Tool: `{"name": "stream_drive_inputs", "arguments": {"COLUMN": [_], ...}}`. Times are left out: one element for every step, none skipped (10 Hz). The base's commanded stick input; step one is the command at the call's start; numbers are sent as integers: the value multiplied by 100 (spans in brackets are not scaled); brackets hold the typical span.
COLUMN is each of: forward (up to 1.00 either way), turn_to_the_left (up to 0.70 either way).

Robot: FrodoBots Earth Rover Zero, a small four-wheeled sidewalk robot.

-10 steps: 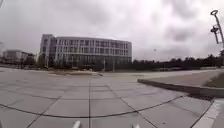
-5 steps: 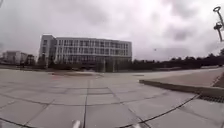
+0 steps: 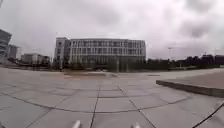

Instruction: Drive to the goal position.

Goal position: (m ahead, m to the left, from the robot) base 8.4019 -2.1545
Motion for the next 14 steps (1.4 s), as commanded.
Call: {"name": "stream_drive_inputs", "arguments": {"forward": [70,70,70,70,70,70,70,70,70,70,70,70,70,70], "turn_to_the_left": [2,2,2,2,2,2,1,0,0,0,0,0,0,-1]}}
